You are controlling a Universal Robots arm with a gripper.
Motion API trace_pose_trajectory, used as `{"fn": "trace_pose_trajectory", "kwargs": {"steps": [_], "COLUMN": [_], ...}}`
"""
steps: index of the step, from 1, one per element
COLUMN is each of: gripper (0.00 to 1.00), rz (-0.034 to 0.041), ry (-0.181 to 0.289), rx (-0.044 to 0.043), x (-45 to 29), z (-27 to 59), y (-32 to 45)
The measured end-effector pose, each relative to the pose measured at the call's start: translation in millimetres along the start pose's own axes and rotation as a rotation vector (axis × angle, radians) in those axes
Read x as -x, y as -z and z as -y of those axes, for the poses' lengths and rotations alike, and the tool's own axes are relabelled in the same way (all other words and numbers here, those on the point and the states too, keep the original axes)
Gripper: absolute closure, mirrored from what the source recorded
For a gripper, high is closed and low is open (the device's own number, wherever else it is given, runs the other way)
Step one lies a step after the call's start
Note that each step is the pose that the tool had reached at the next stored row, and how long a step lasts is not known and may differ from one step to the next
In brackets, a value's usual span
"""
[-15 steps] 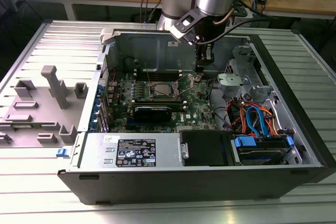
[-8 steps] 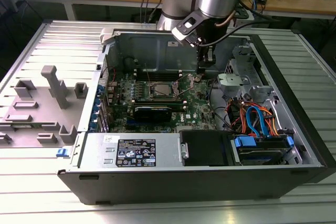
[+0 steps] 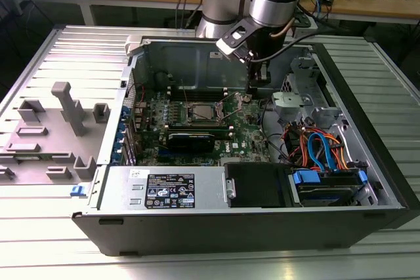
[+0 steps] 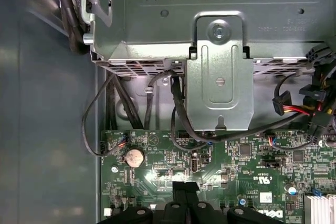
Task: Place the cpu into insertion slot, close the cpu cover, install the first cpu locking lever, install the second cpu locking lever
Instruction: 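Close the cpu cover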
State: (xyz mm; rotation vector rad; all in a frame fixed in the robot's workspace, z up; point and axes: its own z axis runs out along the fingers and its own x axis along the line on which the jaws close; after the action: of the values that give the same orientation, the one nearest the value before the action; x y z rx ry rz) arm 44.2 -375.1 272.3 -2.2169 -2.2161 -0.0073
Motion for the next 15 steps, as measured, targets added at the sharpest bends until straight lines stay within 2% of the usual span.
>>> {"fn": "trace_pose_trajectory", "kwargs": {"steps": [5,15], "gripper": [0.89,0.89], "rz": [0.0000,-0.0002], "ry": [0.005,0.005], "rx": [0.0000,-0.0001], "x": [-0.7,-0.9], "z": [-0.9,-3.2], "y": [-7.2,-8.9]}}
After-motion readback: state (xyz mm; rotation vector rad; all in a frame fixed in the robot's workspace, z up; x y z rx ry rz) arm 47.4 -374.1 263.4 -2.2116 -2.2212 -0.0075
